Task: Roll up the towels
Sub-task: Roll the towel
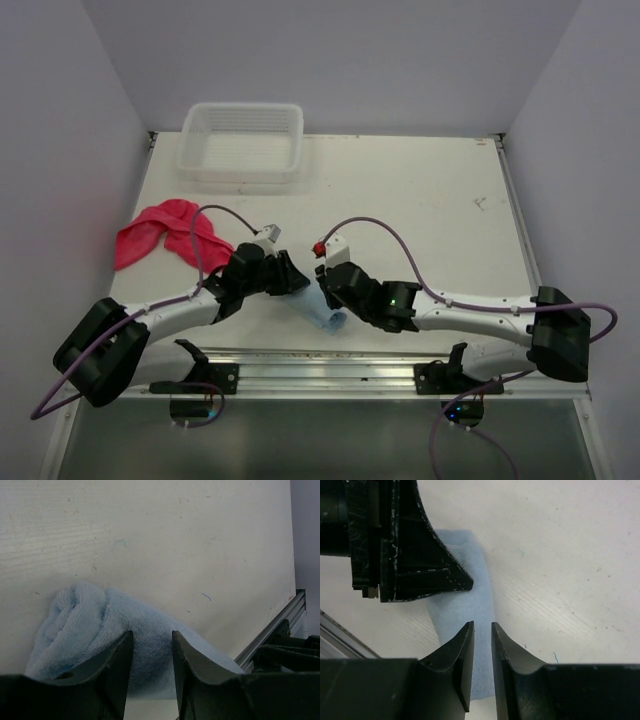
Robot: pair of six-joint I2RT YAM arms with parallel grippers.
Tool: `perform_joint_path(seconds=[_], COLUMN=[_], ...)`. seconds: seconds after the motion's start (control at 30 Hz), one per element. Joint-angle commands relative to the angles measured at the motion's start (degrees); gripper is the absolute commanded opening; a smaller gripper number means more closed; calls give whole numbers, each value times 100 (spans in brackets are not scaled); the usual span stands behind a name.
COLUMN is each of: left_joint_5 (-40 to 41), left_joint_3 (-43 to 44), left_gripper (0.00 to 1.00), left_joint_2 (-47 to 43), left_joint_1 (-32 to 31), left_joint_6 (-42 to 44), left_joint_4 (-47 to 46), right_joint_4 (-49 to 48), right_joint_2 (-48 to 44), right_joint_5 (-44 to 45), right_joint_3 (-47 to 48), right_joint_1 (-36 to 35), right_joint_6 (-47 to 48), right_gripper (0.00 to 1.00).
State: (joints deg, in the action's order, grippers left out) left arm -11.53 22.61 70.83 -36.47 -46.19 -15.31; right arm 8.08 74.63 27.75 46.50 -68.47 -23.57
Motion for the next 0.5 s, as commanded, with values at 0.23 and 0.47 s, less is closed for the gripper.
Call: perform_joint_path(seconds=[0.23, 0.47], left_joint_5=[204, 248], left_joint_3=[-213, -292], left_gripper=[41, 41], left_joint_2=[-78, -183], left_joint_1=[-27, -27], left_joint_6=[-30, -74], left_joint_4=[257, 248], right_joint_4=[-745, -922], right_joint_2=[438, 772], right_joint_5=[-823, -1192], right_joint_3=[-598, -634], right_joint_1=[-35, -61], right_joint_6=[-569, -649], right_gripper=[19, 17])
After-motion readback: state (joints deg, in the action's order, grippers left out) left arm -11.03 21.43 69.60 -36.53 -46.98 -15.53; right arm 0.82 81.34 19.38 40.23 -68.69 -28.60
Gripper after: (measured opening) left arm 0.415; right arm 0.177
